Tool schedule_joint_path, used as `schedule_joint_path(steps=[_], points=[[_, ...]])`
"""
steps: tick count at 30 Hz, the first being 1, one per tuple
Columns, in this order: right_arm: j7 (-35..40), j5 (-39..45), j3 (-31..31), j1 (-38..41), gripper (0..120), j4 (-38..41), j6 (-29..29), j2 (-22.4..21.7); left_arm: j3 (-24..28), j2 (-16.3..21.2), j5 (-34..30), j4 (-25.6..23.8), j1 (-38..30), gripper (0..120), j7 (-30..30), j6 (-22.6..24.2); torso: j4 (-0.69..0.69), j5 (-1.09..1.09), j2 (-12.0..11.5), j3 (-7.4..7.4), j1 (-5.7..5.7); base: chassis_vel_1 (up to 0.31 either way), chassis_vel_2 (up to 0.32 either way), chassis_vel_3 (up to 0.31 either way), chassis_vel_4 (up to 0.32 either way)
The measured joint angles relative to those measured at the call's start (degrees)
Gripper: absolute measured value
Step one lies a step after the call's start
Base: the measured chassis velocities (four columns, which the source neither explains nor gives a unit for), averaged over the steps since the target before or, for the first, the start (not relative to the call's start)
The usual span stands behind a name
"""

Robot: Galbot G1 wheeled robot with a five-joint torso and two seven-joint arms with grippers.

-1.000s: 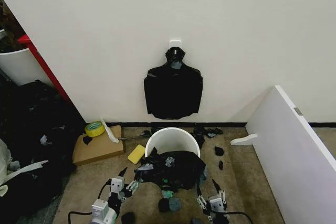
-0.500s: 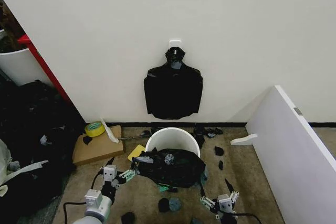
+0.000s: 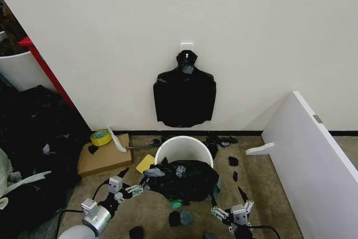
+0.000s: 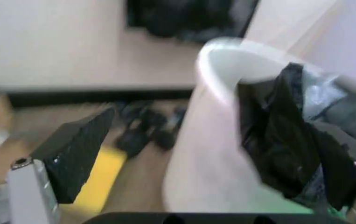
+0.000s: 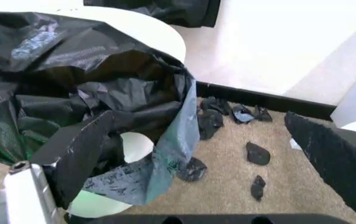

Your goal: Place the garbage bag over the trash bin.

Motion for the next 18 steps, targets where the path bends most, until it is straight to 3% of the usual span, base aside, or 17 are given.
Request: schedule_joint_path(steps=[3, 5, 8, 10, 14, 18], points=[[0.01, 0.0, -0.2, 0.35, 100, -0.21, -0.26, 0.16, 0.53, 0.2, -2.37, 3.5, -2.26, 100, 6.8, -5.19, -0.01, -0.01, 0.0, 0.0, 0.0, 0.0, 0.0, 0.0, 0.0], [0.02, 0.0, -0.27, 0.42, 100, -0.23, -0.33, 0.17, 0.58, 0.25, -3.2, 4.36, -2.65, 100, 8.97, -6.27, -0.01, -0.01, 0.0, 0.0, 0.0, 0.0, 0.0, 0.0, 0.0], [0.02, 0.0, -0.4, 0.59, 100, -0.1, -0.8, 0.15, 0.34, 0.42, -6.72, 8.0, -4.04, 100, 21.06, -9.94, 0.0, -0.01, 0.0, 0.0, 0.0, 0.0, 0.0, 0.0, 0.0], [0.02, 0.0, -0.39, 0.69, 100, 0.02, -0.99, 0.14, 0.17, 0.42, -7.85, 9.55, -4.65, 100, 26.01, -10.84, 0.0, -0.02, 0.0, 0.0, 0.0, 0.0, 0.0, 0.0, 0.0], [0.05, -0.03, -0.39, 0.76, 100, 0.23, -1.24, 0.1, 0.26, 0.41, -8.7, 11.32, -5.77, 100, 29.75, -11.03, 0.0, -0.01, 0.0, 0.0, 0.0, 0.0, 0.0, 0.0, 0.0], [0.07, -0.16, -0.37, 0.74, 100, 0.52, -1.46, 0.07, 0.49, 0.21, -4.32, 14.72, -8.15, 100, 30.34, -11.14, -0.01, -0.01, 0.0, 0.0, 0.0, 0.0, 0.0, 0.0, 0.0]])
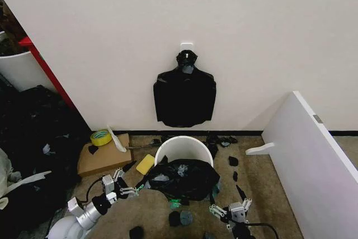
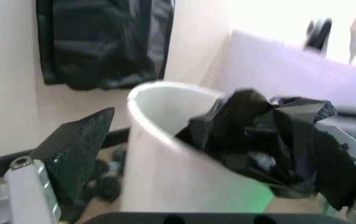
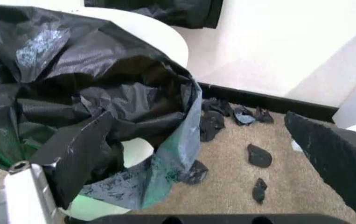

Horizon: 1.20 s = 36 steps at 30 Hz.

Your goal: Place the garbage bag over the trash bin.

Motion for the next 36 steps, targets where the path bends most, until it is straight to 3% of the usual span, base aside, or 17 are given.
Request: schedule_joint_path(steps=[3, 8, 14, 19, 28, 36], points=[[0.0, -0.09, 0.04, -0.09, 100, 0.17, -0.16, -0.07, 0.63, -0.02, 3.72, 3.7, -1.93, 100, -2.33, -1.31, -0.01, -0.02, 0.0, 0.0, 0.0, 0.0, 0.0, 0.0, 0.0], [-0.04, -0.14, 0.01, -0.15, 100, 0.05, -0.15, 0.18, -0.03, 0.56, 1.05, 3.86, -2.18, 100, -1.38, -0.21, 0.0, 0.0, 0.0, 0.0, 0.0, 0.0, 0.0, 0.0, 0.0], [-0.18, -0.42, -0.73, 0.82, 100, -0.18, -0.32, 0.52, 0.2, 1.0, -9.21, 3.43, -2.24, 100, 9.92, 10.31, 0.01, -0.01, 0.0, 0.0, 0.0, 0.0, 0.0, 0.0, 0.0], [-0.42, -0.41, -0.87, 1.12, 100, -0.21, -0.4, 0.44, 0.34, 0.28, -10.92, 5.25, -3.47, 100, 16.92, 15.47, -0.01, 0.0, 0.0, 0.0, 0.0, 0.0, 0.0, 0.0, 0.0], [-1.6, -0.15, -1.17, 1.54, 100, -0.47, -0.55, 0.05, -0.14, -1.32, -4.84, 8.81, -5.65, 100, 29.84, 15.47, 0.0, 0.0, 0.0, 0.0, 0.0, 0.0, 0.0, 0.0, 0.0], [-1.71, -0.04, -1.1, 1.15, 100, -0.08, -0.64, -0.1, -0.11, -1.7, 0.77, 7.92, -8.3, 100, 34.15, 13.53, 0.0, 0.0, 0.0, 0.0, 0.0, 0.0, 0.0, 0.0, 0.0]])
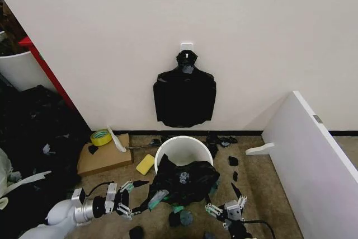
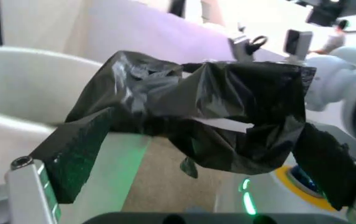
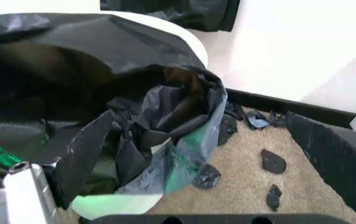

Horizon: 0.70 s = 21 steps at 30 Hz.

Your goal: Place the garbage bag over the trash bin.

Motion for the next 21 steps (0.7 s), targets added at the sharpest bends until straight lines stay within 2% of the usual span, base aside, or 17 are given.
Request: schedule_joint_path(steps=[5, 10, 14, 17, 21], points=[[-0.19, -0.14, 0.11, -0.03, 100, 0.16, 1.37, 0.21, -0.23, 0.93, -0.52, 0.36, -2.26, 100, 3.66, 0.63, 0.0, 0.01, 0.0, 0.0, 0.0, 0.0, 0.0, 0.0, 0.0], [-3.95, -2.52, 1.05, -0.28, 100, 2.79, 6.78, -0.19, 0.07, 1.35, -2.53, 3.21, -4.44, 100, -1.87, -2.09, 0.01, 0.0, 0.0, 0.0, 0.0, 0.0, 0.0, 0.0, 0.0], [-12.7, -6.42, 1.6, -0.81, 100, 6.07, 10.97, -2.07, 0.57, 0.98, -2.24, 3.9, -4.78, 100, -7.29, -4.89, 0.0, -0.02, 0.0, 0.0, 0.0, 0.0, 0.0, 0.0, 0.0], [-16.83, -8.3, 0.9, 0.73, 100, 6.41, 11.04, -3.24, 0.58, 0.99, -1.67, 3.83, -4.65, 100, -7.54, -5.02, 0.0, 0.01, 0.0, 0.0, 0.0, 0.0, 0.0, 0.0, 0.0], [-29.27, -7.26, -1.31, 8.95, 100, 6.11, 9.0, -7.17, 0.54, 1.59, 0.62, 3.21, -4.24, 100, -6.98, -5.36, 0.05, 0.03, 0.0, 0.0, 0.0, 0.0, 0.0, 0.0, 0.0]])
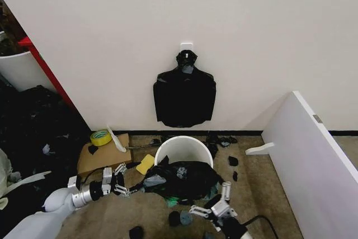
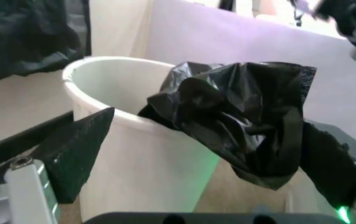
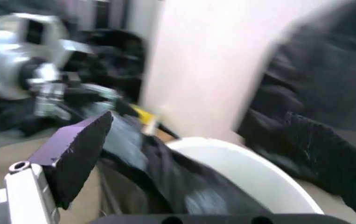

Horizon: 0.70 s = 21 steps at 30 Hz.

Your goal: Place the garbage bag over the trash bin.

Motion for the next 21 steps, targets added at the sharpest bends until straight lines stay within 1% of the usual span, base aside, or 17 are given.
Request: schedule_joint_path(steps=[1, 3, 4, 7, 11, 12, 15, 16, 19, 20, 21], points=[[-2.3, 1.1, -0.42, 1.8, 100, 0.0, -0.9, -0.88, 0.23, 0.08, 0.43, -0.1, -0.25, 100, -0.01, 0.02, 0.01, 0.0, 0.0, 0.0, 0.0, 0.0, 0.0, 0.0, 0.0], [-6.76, 4.53, -1.51, 5.34, 100, -0.35, -3.25, -2.5, 0.63, 0.08, 1.21, -0.48, -0.74, 100, -0.12, 0.18, -0.05, -0.05, 0.0, 0.0, 0.0, 0.0, 0.0, 0.0, 0.0], [-6.76, 4.53, -1.51, 5.34, 100, -0.35, -3.25, -2.5, 0.63, 0.08, 1.21, -0.48, -0.74, 100, -0.12, 0.18, -0.05, -0.05, 0.0, 0.0, 0.0, 0.0, 0.0, 0.0, 0.0], [-12.25, 7.58, -3.16, 9.17, 100, -2.22, -5.82, -3.38, 0.79, 0.07, 1.72, -0.92, -0.82, 100, -0.37, 0.45, -0.05, -0.02, 0.0, 0.0, 0.0, 0.0, 0.0, 0.0, 0.0], [-14.23, 10.33, -6.77, 13.46, 99, -5.22, -8.81, -2.5, 0.87, -0.09, 2.02, -1.17, -0.75, 100, -0.43, 0.69, -0.05, -0.03, 0.0, 0.0, 0.0, 0.0, 0.0, 0.0, 0.0], [-14.23, 10.33, -6.77, 13.46, 99, -5.22, -8.81, -2.5, 0.87, -0.09, 2.02, -1.17, -0.75, 100, -0.43, 0.69, -0.05, -0.03, 0.0, 0.0, 0.0, 0.0, 0.0, 0.0, 0.0], [-14.25, 10.1, -9.16, 16.86, 91, -7.76, -9.77, -0.96, 0.95, -0.3, 2.09, -1.18, -0.75, 100, -0.44, 0.85, -0.04, -0.03, 0.0, 0.0, 0.0, 0.0, 0.0, 0.0, 0.0], [-14.22, 9.88, -9.89, 17.83, 86, -8.56, -9.99, -0.57, 0.97, -0.34, 2.09, -1.19, -0.77, 100, -0.44, 0.94, -0.04, -0.03, 0.0, 0.0, 0.0, 0.0, 0.0, 0.0, 0.0], [-14.27, 7.95, -11.58, 19.89, 72, -10.56, -10.24, 0.25, 0.99, -0.45, 2.09, -1.37, -0.8, 100, -0.41, 1.22, -0.04, -0.03, 0.0, 0.0, 0.0, 0.0, 0.0, 0.0, 0.0], [-14.27, 7.95, -11.58, 19.89, 72, -10.56, -10.24, 0.25, 0.99, -0.45, 2.09, -1.37, -0.8, 100, -0.41, 1.22, -0.04, -0.03, 0.0, 0.0, 0.0, 0.0, 0.0, 0.0, 0.0], [-14.52, 7.45, -11.75, 20.15, 68, -11.01, -10.11, 0.4, 1.0, -0.47, 2.1, -1.39, -0.8, 100, -0.41, 1.25, -0.04, -0.03, 0.0, 0.0, 0.0, 0.0, 0.0, 0.0, 0.0]])
